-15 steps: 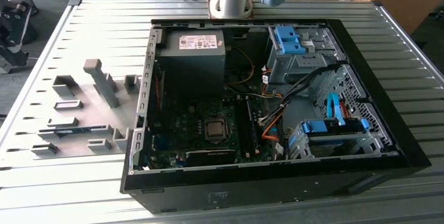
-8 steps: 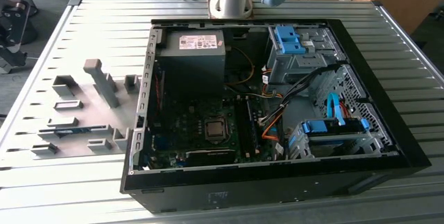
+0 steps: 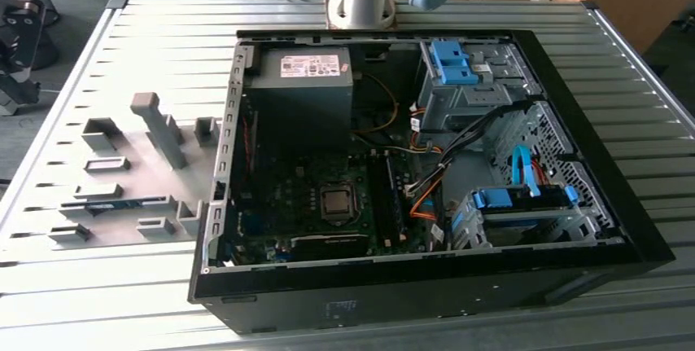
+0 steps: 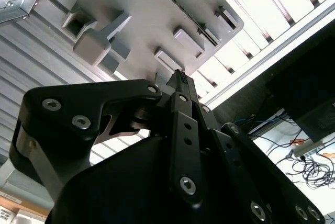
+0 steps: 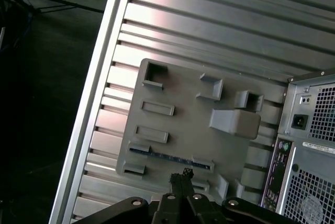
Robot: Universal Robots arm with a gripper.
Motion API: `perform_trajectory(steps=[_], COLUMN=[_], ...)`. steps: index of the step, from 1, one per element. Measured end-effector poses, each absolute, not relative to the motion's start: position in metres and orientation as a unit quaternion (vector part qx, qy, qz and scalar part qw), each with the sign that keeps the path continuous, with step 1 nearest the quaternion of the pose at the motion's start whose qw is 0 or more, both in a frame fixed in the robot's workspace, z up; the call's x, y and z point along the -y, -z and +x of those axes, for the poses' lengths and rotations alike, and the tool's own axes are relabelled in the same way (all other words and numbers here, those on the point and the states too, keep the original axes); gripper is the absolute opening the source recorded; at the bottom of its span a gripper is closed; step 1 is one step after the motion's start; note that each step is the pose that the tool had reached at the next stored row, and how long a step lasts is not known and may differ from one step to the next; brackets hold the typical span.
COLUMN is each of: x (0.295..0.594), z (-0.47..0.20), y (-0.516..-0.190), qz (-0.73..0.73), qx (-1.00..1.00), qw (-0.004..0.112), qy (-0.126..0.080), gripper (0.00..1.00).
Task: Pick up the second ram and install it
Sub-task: 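Pick up the second ram and move it above second insertion slot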
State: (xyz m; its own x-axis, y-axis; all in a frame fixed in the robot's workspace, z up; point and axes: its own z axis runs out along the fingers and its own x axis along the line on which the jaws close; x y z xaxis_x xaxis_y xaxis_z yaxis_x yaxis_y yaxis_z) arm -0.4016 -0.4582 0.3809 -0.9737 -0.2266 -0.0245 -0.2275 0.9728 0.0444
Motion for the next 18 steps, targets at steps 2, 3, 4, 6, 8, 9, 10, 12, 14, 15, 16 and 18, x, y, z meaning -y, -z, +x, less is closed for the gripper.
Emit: perform_trajectory(steps=[2, 3, 4, 6, 8, 9, 10, 12, 14, 15, 16, 18], x=[0.4583, 0.4583, 0.4583, 0.4583, 0.4583, 0.4583, 0.4583, 0.4583, 0.4583, 0.4583, 0.4583, 0.4584], z=[-0.402, -0.4021, -0.4022, -0.4022, -0.4023, -0.4024, -0.4024, -0.4024, -0.4024, -0.4024, -0.4023, -0.4023], y=[-0.3809, -0.3809, -0.3809, -0.3809, -0.3809, -0.3809, -0.3809, -0.3808, -0.3807, -0.3807, -0.3807, -0.3807], qz=[-0.12, -0.122, -0.124, -0.128, -0.136, -0.141, -0.145, -0.152, -0.158, -0.161, -0.165, -0.172], qx=[-0.992, -0.992, -0.992, -0.991, -0.99, -0.99, -0.989, -0.988, -0.987, -0.987, -0.986, -0.985], qw=[0.01, 0.009, 0.009, 0.009, 0.009, 0.009, 0.009, 0.009, 0.009, 0.009, 0.008, 0.008], qy=[-0.023, -0.023, -0.024, -0.024, -0.024, -0.024, -0.024, -0.024, -0.024, -0.024, -0.024, -0.024], gripper=[0.1, 0.1, 0.1, 0.1, 0.1, 0.1, 0.1, 0.1, 0.1, 0.1, 0.1, 0.1])
